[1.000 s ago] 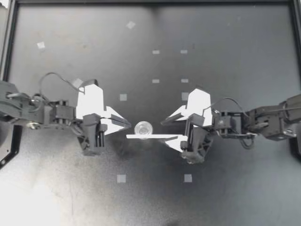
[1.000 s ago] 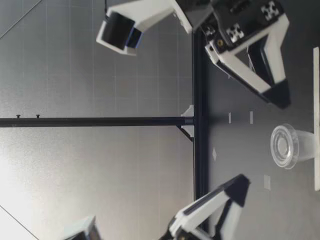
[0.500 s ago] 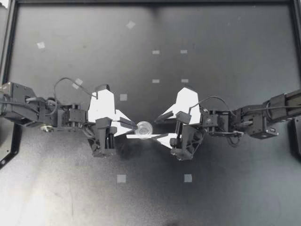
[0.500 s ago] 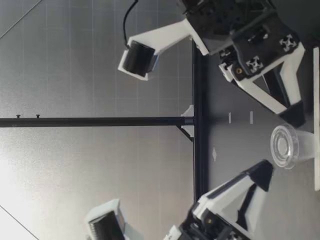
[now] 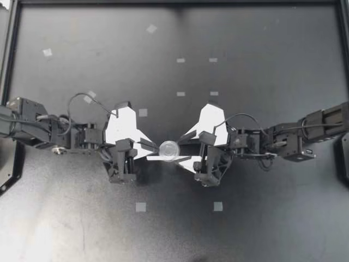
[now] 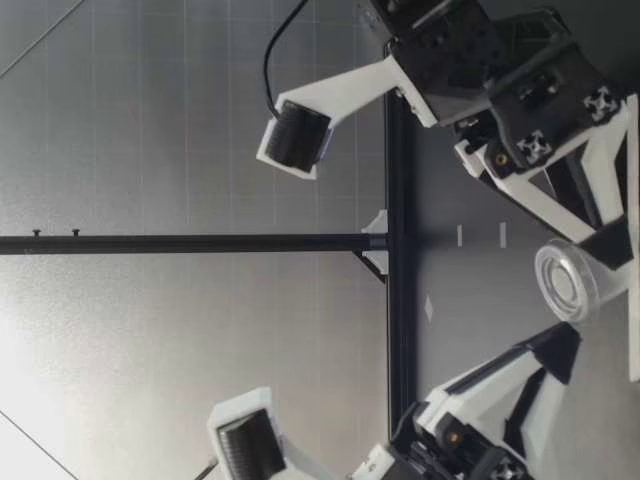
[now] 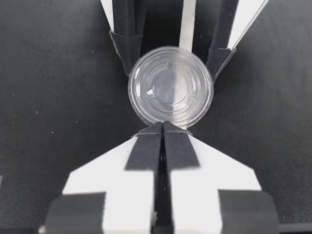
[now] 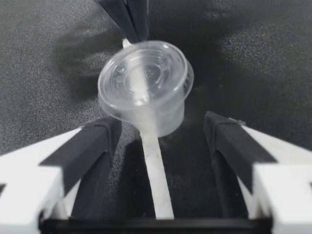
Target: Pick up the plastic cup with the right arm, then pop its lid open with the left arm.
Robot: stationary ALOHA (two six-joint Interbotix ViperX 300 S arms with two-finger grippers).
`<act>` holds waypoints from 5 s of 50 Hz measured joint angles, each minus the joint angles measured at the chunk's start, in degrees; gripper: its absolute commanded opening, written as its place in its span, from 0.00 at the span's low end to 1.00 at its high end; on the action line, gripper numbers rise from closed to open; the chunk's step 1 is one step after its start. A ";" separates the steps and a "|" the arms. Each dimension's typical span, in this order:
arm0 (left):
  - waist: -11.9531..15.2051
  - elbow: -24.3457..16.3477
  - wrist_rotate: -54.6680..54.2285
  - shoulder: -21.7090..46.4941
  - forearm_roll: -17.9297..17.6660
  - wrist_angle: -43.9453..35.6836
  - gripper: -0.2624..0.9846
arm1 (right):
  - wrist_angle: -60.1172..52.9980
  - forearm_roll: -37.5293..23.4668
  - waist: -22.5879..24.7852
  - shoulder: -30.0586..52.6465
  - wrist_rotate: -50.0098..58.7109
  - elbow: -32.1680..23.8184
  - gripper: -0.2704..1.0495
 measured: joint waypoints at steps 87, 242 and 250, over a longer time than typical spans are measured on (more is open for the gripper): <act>-0.62 7.56 -18.37 -21.62 -0.09 -14.85 0.38 | -13.62 -4.22 0.00 -15.03 -1.58 11.16 0.46; -0.53 7.38 -3.87 -16.52 7.56 -24.70 0.56 | -25.66 -5.89 2.20 -16.17 -2.20 10.28 0.46; -0.44 7.29 -3.78 -16.44 7.47 -24.70 0.56 | -25.66 -5.98 2.20 -16.08 -2.20 10.28 0.46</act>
